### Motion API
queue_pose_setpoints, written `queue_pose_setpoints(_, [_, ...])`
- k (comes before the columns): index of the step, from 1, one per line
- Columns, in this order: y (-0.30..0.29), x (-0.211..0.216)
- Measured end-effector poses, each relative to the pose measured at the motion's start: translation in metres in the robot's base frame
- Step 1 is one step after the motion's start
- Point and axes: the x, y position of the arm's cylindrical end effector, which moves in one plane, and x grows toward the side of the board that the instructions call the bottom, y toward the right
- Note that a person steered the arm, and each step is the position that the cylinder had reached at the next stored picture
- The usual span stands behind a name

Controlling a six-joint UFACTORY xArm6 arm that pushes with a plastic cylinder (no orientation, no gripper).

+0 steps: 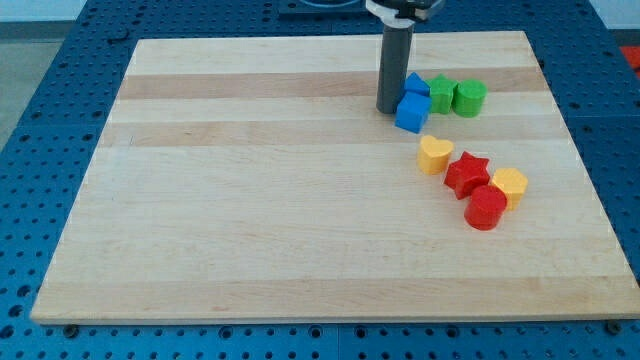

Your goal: Push the yellow heart closer to the blue cube

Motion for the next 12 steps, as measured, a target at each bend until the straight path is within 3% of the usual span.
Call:
queue_pose_setpoints(2, [-0.014, 0.013])
queue_pose_setpoints(6, [0.012, 0.105])
queue_pose_setpoints(10, [0.039, 0.126])
queue_pose_setpoints(12, [0.04, 0.103])
